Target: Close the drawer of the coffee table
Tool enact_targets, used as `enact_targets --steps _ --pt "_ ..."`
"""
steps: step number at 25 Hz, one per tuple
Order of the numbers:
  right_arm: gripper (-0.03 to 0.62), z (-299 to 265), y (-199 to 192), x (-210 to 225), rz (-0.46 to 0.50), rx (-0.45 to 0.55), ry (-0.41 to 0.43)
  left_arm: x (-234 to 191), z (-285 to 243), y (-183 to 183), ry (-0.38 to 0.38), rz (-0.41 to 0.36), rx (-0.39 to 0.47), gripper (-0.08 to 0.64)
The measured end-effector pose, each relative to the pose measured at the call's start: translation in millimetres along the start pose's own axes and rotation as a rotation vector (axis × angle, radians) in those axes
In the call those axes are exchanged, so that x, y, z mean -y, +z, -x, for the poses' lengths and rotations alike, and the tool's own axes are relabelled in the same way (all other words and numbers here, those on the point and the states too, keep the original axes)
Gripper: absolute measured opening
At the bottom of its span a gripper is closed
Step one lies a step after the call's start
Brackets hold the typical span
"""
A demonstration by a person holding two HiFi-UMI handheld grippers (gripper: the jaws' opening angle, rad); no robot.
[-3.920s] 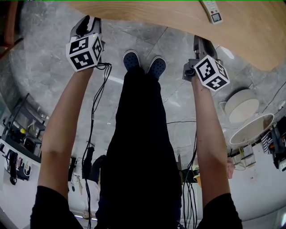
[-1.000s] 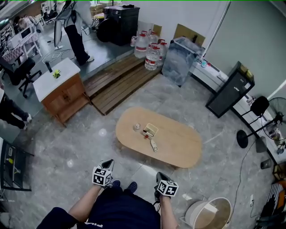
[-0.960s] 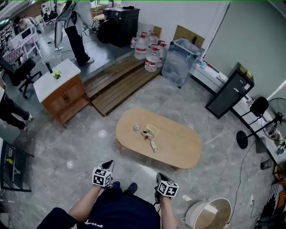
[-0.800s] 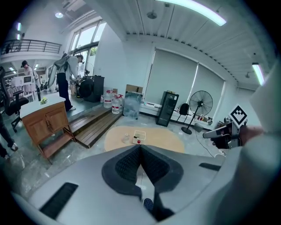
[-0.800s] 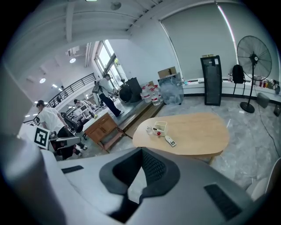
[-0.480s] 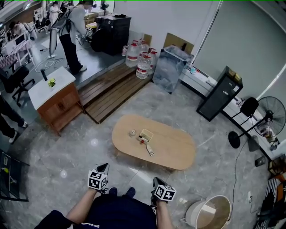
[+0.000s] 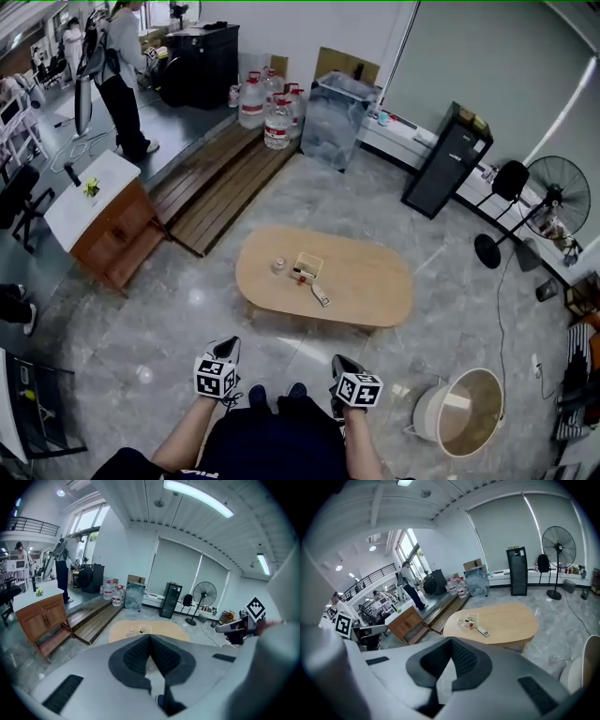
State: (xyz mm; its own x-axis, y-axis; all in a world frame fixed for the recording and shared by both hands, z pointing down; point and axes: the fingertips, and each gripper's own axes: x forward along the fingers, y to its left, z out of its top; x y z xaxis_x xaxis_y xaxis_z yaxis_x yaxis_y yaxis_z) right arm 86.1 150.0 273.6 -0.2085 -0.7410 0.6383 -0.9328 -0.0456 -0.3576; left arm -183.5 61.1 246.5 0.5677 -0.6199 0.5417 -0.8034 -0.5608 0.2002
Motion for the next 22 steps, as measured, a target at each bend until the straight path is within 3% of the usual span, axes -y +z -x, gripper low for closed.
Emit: enact_targets --steps 9,13,22 --pt "0.028 3.7 12.2 0.9 0.072 -0.037 0.021 20.1 -6.1 15.2 -0.011 0.023 0.010 0.025" --pt "0.026 0.9 16.3 3.1 0.091 -0.048 0.056 36.2 -13.2 16.8 0.000 -0.002 0.027 0.025" --pt "0.026 -1.9 20.3 10.2 0.150 -0.066 0.075 47.2 -13.7 3.8 0.024 0.053 0.024 0.025"
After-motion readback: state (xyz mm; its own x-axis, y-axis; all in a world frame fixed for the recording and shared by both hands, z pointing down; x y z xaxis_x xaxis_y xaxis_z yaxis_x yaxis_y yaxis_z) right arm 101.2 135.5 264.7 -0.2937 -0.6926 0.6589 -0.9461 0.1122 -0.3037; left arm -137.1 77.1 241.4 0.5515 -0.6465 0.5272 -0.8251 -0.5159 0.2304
